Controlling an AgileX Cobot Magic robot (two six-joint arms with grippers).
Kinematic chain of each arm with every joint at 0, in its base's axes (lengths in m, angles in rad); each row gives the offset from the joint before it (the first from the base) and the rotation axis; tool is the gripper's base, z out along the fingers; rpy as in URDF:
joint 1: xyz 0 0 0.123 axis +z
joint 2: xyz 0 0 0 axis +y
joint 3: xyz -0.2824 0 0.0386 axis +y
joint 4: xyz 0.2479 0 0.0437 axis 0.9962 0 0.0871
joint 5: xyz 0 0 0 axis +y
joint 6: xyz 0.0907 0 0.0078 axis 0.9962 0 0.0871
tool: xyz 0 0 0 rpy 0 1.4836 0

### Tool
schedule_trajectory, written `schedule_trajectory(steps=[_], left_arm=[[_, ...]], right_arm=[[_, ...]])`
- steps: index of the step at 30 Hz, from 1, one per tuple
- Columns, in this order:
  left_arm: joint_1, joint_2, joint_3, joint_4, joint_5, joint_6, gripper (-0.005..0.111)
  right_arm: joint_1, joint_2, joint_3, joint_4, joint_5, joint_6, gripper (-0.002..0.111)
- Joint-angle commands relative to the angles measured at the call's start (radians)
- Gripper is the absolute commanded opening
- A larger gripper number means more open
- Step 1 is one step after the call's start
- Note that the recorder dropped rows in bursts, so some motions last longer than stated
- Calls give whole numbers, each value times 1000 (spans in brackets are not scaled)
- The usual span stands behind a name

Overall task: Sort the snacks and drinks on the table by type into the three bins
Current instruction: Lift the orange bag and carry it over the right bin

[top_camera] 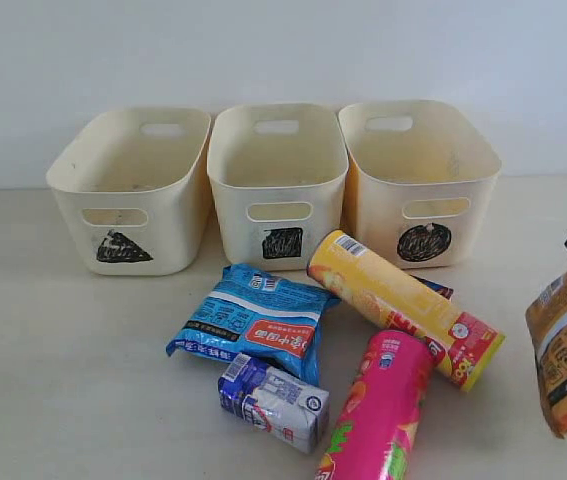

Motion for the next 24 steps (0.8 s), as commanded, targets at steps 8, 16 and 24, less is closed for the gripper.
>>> schedule_trajectory(steps=[8,16,24], left_arm=[[2,-3,3,-8,-12,-1,4],[2,-3,3,-8,-12,-1,4],[2,-3,3,-8,-12,-1,4]], right_arm=[[-1,-18,-276,-11,91,57,0],[-1,-1,-498,80,16,79,0],[20,115,-550,218,-244,49,0]])
